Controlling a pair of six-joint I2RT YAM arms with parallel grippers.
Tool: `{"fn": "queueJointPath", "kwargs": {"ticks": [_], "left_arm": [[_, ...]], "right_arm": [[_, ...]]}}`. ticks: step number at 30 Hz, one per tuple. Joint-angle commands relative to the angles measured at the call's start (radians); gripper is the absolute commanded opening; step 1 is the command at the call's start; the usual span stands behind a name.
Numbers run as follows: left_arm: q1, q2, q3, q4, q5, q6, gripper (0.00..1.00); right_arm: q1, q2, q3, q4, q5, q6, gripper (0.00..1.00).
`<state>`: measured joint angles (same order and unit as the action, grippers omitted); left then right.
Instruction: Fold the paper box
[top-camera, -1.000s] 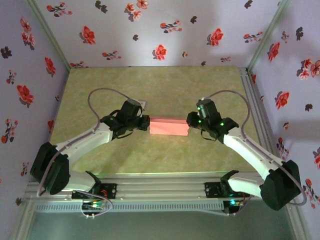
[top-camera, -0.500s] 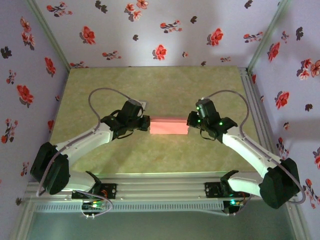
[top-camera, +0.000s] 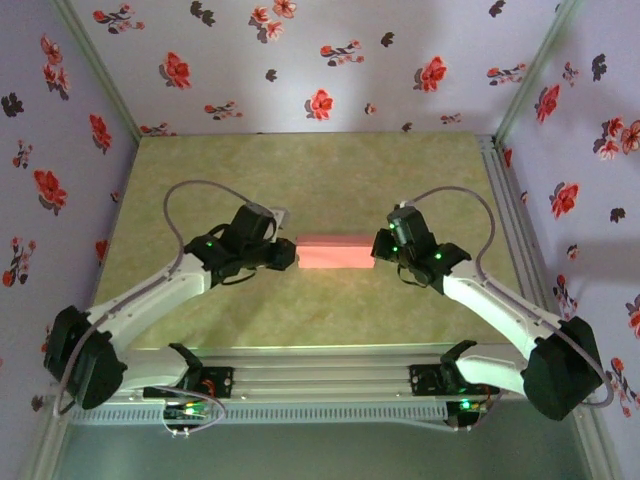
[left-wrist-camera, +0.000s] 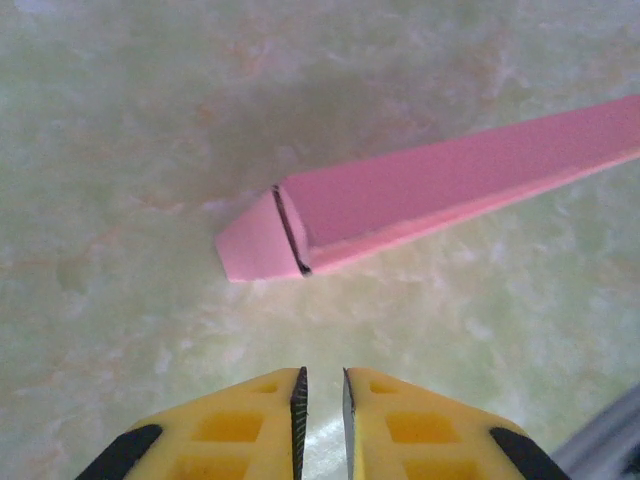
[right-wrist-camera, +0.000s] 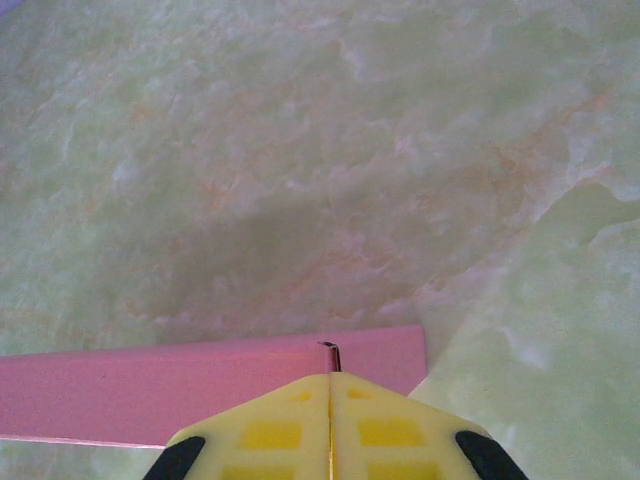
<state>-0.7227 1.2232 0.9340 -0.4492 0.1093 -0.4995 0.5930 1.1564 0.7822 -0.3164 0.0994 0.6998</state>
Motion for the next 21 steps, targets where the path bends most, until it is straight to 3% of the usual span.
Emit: {"fn": "queueJointPath", "kwargs": {"ticks": [1,10,21], "left_arm": [[0.020,-0.042,0.037,-0.064,0.095,-0.017,0.18],[0.071,0.041,0.091,0.088,0.179,-0.048,0.04],[0.095,0.183,0.109,0.179,0.186,-0.033,0.00]], "right_arm": [[0.014,0.007,-0.030,-0.045,0.014,0.001,0.09],[0.021,0.019,-0.026,-0.041,0.015,-0.003,0.08],[0.023,0.016,-0.030,-0.048,0.020,-0.005,0.08]]}}
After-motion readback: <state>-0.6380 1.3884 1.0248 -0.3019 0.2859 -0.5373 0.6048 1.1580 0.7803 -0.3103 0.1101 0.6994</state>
